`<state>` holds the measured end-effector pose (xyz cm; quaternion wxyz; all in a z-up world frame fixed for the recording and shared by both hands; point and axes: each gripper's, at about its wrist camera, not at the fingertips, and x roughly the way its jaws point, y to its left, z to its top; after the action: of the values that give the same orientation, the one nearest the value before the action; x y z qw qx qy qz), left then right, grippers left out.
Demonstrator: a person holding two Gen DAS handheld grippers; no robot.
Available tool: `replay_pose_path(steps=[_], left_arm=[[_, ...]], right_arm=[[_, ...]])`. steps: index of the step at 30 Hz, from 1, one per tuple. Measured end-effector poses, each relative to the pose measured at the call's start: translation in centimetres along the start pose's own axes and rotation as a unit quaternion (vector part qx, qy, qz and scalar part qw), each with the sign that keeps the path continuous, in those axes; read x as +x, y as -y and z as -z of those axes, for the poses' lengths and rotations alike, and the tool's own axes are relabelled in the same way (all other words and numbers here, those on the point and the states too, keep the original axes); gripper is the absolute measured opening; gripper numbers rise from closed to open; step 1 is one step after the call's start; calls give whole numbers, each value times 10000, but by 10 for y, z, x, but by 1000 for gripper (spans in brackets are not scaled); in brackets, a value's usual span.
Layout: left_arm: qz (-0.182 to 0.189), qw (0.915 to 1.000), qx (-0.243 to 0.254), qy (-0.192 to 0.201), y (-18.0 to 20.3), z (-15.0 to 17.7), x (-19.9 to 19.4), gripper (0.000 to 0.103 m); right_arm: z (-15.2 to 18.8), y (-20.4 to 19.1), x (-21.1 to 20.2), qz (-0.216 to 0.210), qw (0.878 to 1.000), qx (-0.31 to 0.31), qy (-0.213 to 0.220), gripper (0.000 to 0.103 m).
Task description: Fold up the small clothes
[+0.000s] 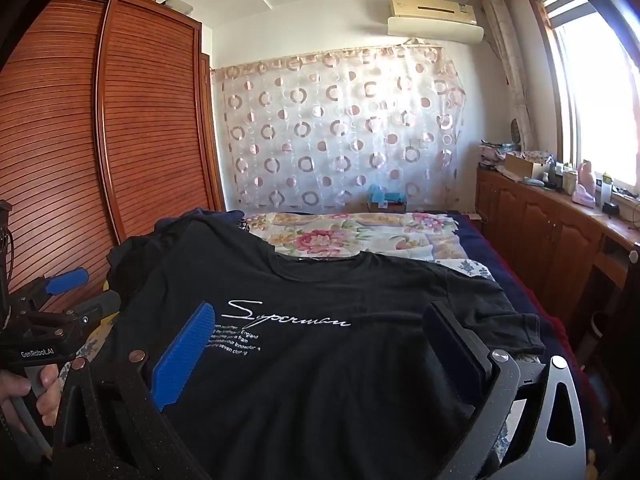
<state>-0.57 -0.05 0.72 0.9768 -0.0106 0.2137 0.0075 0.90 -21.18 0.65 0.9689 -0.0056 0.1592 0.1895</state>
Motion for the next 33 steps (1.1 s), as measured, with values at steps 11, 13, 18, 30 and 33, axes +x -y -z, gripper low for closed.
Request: replay_pose_path(steps=[11, 13, 18, 30, 33], left_arm=[[8, 10000, 7, 55, 1, -6, -4, 103], [4, 10000, 6, 58, 1, -6, -5, 103], [16, 10000, 2, 62, 1, -6, -5, 103], [15, 10000, 11, 86, 2, -8, -8, 103], [14, 10000, 12, 84, 3, -8, -8, 103]], right_arm=[[-1, 2, 1, -17, 10000, 9, -8, 103], [-1, 2, 1, -25, 10000, 12, 3, 103], [0, 4, 2, -20, 10000, 18, 2, 103], [0, 2, 2, -24, 10000, 9, 9, 103], [0, 2, 2, -21, 10000, 10, 10, 103]])
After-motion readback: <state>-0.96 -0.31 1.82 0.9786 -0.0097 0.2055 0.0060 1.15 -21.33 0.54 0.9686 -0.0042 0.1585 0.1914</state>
